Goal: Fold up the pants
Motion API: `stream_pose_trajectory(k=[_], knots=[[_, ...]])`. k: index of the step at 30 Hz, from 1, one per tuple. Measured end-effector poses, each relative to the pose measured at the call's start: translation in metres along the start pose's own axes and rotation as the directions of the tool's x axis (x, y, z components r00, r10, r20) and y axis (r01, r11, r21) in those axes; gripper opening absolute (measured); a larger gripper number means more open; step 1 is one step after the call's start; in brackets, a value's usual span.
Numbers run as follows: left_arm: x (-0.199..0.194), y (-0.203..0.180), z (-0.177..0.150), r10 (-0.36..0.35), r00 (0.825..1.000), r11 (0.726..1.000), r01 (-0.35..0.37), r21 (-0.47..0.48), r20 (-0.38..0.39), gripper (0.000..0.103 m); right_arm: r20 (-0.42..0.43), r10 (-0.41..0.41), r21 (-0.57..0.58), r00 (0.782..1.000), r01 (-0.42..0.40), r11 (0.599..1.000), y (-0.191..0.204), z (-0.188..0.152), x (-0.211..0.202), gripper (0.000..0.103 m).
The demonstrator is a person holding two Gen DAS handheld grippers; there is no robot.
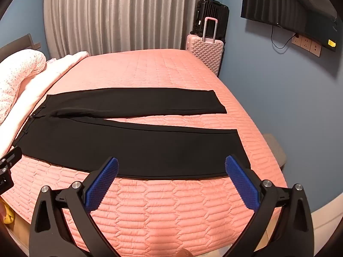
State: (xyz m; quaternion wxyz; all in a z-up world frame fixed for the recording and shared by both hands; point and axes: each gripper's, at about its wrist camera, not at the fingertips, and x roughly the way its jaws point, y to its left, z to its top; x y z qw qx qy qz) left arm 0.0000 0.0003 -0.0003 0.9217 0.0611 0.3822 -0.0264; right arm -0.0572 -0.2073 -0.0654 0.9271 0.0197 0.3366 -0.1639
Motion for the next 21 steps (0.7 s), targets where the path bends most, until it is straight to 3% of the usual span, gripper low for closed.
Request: stream_pose_trajectory(k=[21], knots=[[0.004,-0.006,-0.013,0.001,1.000,1.000,-0.001,0.004,-0.012,0.092,0.001,0.004,0.012,1.000,-0.004,1.000,-0.006,0.003,-0.005,0.098]])
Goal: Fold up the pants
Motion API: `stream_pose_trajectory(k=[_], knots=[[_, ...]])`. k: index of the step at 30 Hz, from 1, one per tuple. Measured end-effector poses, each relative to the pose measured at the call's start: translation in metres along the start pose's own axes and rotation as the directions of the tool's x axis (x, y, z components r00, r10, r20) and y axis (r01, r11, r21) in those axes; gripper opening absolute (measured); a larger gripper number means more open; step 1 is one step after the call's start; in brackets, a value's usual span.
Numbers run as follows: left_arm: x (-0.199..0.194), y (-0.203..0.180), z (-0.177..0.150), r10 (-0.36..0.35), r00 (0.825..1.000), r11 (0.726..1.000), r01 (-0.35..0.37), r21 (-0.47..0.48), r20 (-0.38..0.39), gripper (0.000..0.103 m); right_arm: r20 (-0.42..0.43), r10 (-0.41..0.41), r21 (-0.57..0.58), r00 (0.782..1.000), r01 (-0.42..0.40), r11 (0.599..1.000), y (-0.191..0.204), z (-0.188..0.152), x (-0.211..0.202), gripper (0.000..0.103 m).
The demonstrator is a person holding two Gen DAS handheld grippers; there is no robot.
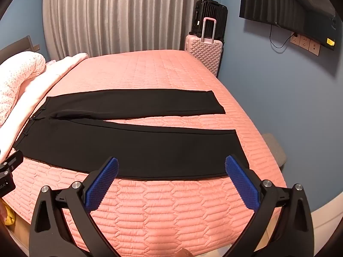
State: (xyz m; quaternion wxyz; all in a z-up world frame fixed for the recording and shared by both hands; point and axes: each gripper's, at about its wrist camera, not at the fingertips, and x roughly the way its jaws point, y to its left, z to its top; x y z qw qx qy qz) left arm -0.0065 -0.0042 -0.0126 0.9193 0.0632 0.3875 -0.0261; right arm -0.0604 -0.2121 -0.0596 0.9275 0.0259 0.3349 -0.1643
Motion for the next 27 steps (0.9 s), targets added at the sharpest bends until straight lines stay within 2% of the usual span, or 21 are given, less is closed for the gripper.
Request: stream_pose_trajectory(k=[27], knots=[[0.0002,-0.0003,0.0018,0.000,1.000,1.000,0.000,-0.008,-0.016,0.092,-0.002,-0.001,0.000,1.000,0.001,1.000,0.0013,-0.0024,0.0002,0.098]])
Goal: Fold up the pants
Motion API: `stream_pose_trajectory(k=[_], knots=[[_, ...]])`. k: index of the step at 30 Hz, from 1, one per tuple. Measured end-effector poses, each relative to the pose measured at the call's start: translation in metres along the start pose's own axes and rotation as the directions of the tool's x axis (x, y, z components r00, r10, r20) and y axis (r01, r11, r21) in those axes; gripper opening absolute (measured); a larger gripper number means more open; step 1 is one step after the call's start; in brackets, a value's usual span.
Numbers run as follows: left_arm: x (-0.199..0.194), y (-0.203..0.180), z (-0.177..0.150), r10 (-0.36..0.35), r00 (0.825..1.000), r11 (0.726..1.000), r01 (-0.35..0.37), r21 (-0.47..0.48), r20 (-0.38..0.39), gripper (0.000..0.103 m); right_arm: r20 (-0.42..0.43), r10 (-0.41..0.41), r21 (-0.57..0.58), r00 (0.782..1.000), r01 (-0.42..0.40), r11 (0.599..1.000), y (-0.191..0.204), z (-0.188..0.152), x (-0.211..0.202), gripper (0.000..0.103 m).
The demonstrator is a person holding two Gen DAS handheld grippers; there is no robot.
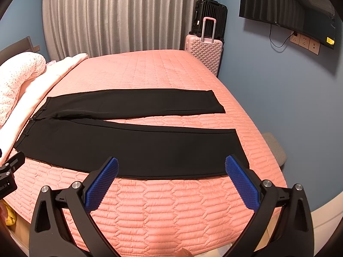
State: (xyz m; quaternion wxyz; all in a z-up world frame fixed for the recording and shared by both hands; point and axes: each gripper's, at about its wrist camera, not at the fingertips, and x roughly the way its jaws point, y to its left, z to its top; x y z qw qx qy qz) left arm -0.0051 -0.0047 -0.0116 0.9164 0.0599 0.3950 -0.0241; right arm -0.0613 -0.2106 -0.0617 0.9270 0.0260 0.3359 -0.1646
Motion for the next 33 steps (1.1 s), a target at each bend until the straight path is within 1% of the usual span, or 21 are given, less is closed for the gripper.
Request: stream_pose_trajectory(k=[33], knots=[[-0.0003,-0.0013,-0.0001,-0.001,1.000,1.000,0.001,0.004,-0.004,0.092,-0.005,0.003,0.003,1.000,-0.003,1.000,0.0013,0.0001,0.0003,0.098]])
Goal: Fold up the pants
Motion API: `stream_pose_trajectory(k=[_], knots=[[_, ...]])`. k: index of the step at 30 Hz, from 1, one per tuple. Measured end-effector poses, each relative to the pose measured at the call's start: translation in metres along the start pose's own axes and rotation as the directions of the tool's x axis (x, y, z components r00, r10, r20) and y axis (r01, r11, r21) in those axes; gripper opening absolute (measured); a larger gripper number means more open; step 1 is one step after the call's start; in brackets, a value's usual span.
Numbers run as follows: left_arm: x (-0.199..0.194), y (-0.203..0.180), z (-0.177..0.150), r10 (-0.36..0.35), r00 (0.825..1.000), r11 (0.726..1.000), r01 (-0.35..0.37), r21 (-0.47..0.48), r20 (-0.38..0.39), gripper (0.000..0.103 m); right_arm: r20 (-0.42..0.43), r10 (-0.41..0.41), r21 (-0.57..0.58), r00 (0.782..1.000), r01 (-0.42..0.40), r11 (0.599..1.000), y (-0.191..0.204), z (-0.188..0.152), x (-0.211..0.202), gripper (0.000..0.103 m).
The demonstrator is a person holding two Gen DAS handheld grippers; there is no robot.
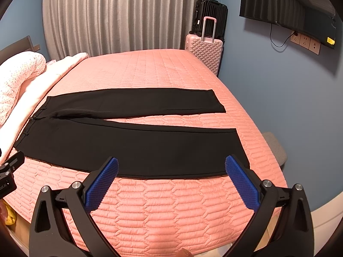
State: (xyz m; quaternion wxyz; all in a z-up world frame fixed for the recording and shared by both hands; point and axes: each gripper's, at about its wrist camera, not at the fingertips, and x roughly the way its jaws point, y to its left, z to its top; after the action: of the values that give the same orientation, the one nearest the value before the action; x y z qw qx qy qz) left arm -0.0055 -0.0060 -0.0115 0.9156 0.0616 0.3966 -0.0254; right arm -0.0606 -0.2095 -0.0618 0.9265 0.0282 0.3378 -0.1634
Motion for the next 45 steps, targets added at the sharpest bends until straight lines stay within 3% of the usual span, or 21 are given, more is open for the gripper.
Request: stream_pose_trajectory(k=[34,42,45], knots=[[0.001,0.001,0.002,-0.002,1.000,1.000,0.002,-0.007,-0.003,0.092,-0.006,0.023,-0.018,1.000,-0.023,1.000,-0.002,0.001,0.006,0.098],[0.019,0.005,0.012,-0.003,1.000,1.000,0.003,-0.021,-0.017,0.092,-0.066,0.090,-0.010,0.994,-0.090,0.996,-0.026,0.006,0.042,0.098],[0.033,0.002,0.019,-0.001,1.000,0.999,0.001,-0.034,-0.022,0.092,-0.062,0.070,-0.039,0.996,-0.072,0.997,-0.033,0.010,0.061,0.098]])
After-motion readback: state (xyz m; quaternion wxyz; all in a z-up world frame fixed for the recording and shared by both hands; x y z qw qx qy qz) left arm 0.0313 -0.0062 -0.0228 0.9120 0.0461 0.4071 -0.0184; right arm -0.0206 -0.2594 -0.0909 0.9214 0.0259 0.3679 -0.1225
